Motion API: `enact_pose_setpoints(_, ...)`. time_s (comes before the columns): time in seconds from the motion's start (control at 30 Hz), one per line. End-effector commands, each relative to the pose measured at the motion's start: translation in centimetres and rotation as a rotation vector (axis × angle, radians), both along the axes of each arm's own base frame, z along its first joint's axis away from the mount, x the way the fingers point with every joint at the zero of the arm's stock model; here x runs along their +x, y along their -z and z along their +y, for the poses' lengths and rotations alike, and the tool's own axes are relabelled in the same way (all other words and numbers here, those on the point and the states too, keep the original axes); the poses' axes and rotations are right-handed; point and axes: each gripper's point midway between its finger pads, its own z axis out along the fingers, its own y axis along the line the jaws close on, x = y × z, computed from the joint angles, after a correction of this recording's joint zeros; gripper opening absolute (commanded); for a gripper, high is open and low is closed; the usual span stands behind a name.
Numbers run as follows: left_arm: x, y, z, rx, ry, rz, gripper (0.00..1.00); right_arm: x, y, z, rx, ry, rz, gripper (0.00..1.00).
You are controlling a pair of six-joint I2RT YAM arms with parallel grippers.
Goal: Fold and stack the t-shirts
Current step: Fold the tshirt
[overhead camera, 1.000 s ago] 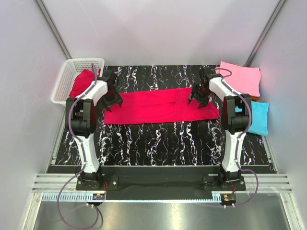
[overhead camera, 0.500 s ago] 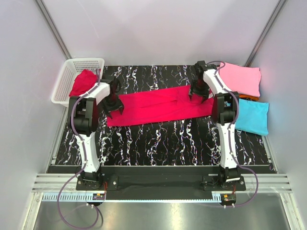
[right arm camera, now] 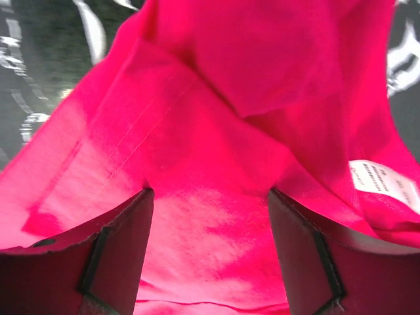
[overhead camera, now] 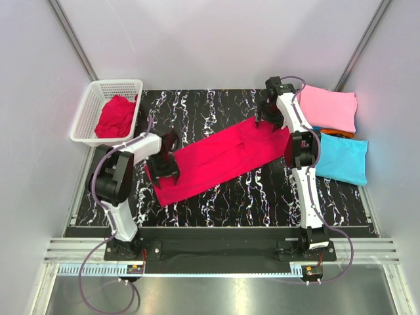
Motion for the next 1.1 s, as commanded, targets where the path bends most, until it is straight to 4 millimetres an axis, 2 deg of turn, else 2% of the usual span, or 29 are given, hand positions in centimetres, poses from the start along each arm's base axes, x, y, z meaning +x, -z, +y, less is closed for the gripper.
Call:
enact_pose_setpoints(0.0, -4.5, 0.2, -1.2, -0.019, 0.046, 0.088, 0.66, 1.6, 0.1, 2.5, 0.123, -0.059, -0.056, 0.77)
enact_pose_setpoints(0.03, -6.1, 0.6, -1.5, -0.037, 0.041, 0.122, 0.66, 1.7, -0.1, 3.0, 0.143, -0.074, -0.065, 0.78)
enact_pose_setpoints(0.1, -7.7, 0.3, -2.4, -0.09, 0.05, 0.137, 0.66, 2.2, -0.4, 4.2, 0.208, -0.097, -0.084, 0.79)
enact_pose_setpoints(0.13, -9.1, 0.6, -2.8, -0.127, 0.04, 0.167, 0.66, 2.4, -0.8, 4.6, 0.232, -0.106, -0.092, 0.79)
enact_pose_setpoints(0.23, -10.7, 0.0, -3.8, -0.21, 0.046, 0.153, 0.66, 2.6, -1.6, 6.0, 0.308, -0.137, -0.11, 0.79)
enact_pose_setpoints(0.3, -10.6, -1.1, -4.5, -0.261, 0.068, 0.105, 0.66, 2.8, -2.5, 6.4, 0.334, -0.152, -0.132, 0.79)
enact_pose_setpoints(0.37, -9.8, -2.4, -6.2, -0.358, 0.162, 0.043, 0.67, 3.4, -4.3, 6.6, 0.343, -0.163, -0.18, 0.78)
enact_pose_setpoints(0.43, -8.3, -4.6, -7.8, -0.437, 0.268, -0.042, 0.67, 3.8, -5.9, 6.6, 0.34, -0.16, -0.219, 0.77)
enact_pose_setpoints(0.47, -7.7, -5.4, -8.2, -0.451, 0.293, -0.071, 0.67, 4.4, -8.2, 6.5, 0.339, -0.164, -0.278, 0.78)
enact_pose_setpoints(0.5, -7.0, -6.3, -8.5, -0.461, 0.312, -0.109, 0.67, 4.6, -9.4, 6.2, 0.324, -0.154, -0.304, 0.77)
enact_pose_setpoints(0.53, -5.3, -8.0, -9.2, -0.48, 0.343, -0.174, 0.67, 4.8, -10.5, 6.1, 0.317, -0.149, -0.332, 0.77)
enact_pose_setpoints(0.57, -4.4, -9.2, -9.7, -0.49, 0.357, -0.215, 0.67, 5.0, -13.0, 5.9, 0.312, -0.151, -0.383, 0.77)
enact_pose_setpoints(0.6, -3.4, -10.2, -10.1, -0.499, 0.368, -0.252, 0.67, 4.9, -14.4, 5.6, 0.298, -0.146, -0.411, 0.77)
enact_pose_setpoints(0.63, -1.6, -12.4, -11.0, -0.516, 0.38, -0.32, 0.68, 4.4, -16.7, 5.5, 0.3, -0.145, -0.443, 0.77)
enact_pose_setpoints(0.67, -0.6, -13.3, -11.4, -0.521, 0.387, -0.346, 0.69, 3.9, -17.7, 5.5, 0.304, -0.147, -0.45, 0.77)
enact_pose_setpoints(0.7, 1.4, -15.8, -12.4, -0.542, 0.399, -0.419, 0.7, 3.2, -18.6, 5.9, 0.331, -0.158, -0.447, 0.78)
enact_pose_setpoints(0.73, 2.7, -15.3, -13.2, -0.54, 0.403, -0.402, 0.7, 1.9, -17.4, 5.9, 0.333, -0.15, -0.392, 0.77)
enact_pose_setpoints(0.77, 3.9, -15.7, -13.9, -0.554, 0.409, -0.412, 0.7, 0.5, -19.8, 6.6, 0.342, -0.168, -0.423, 0.77)
enact_pose_setpoints(0.8, 5.6, -18.1, -15.3, -0.603, 0.436, -0.465, 0.7, -1.5, -17.0, 6.7, 0.331, -0.178, -0.336, 0.77)
enact_pose_setpoints(0.83, 7.0, -15.9, -16.4, -0.607, 0.428, -0.406, 0.7, -3.2, -19.2, 7.3, 0.335, -0.201, -0.368, 0.78)
enact_pose_setpoints(0.87, 8.1, -15.7, -17.1, -0.619, 0.431, -0.405, 0.7, -4.2, -19.1, 8.7, 0.346, -0.237, -0.376, 0.78)
enact_pose_setpoints(0.9, 10.1, -16.7, -18.4, -0.646, 0.448, -0.443, 0.7, -5.6, -18.6, 9.4, 0.35, -0.257, -0.363, 0.77)
enact_pose_setpoints(0.93, 10.8, -16.5, -19.4, -0.686, 0.466, -0.434, 0.7, -8.3, -17.3, 9.5, 0.348, -0.259, -0.32, 0.78)
enact_pose_setpoints(0.97, 12.0, -13.8, -20.3, -0.691, 0.46, -0.383, 0.7, -9.4, -17.0, 10.4, 0.356, -0.275, -0.321, 0.78)
enact_pose_setpoints(1.0, 13.7, -14.7, -21.4, -0.719, 0.474, -0.43, 0.7, -10.6, -16.4, 10.5, 0.368, -0.276, -0.3, 0.78)
enact_pose_setpoints(1.03, 14.0, -14.8, -22.7, -0.788, 0.491, -0.418, 0.7, -12.9, -15.6, 10.1, 0.376, -0.244, -0.263, 0.77)
enact_pose_setpoints(1.07, 14.6, -14.2, -23.5, -0.818, 0.496, -0.413, 0.7, -13.5, -15.4, 10.3, 0.394, -0.233, -0.276, 0.77)
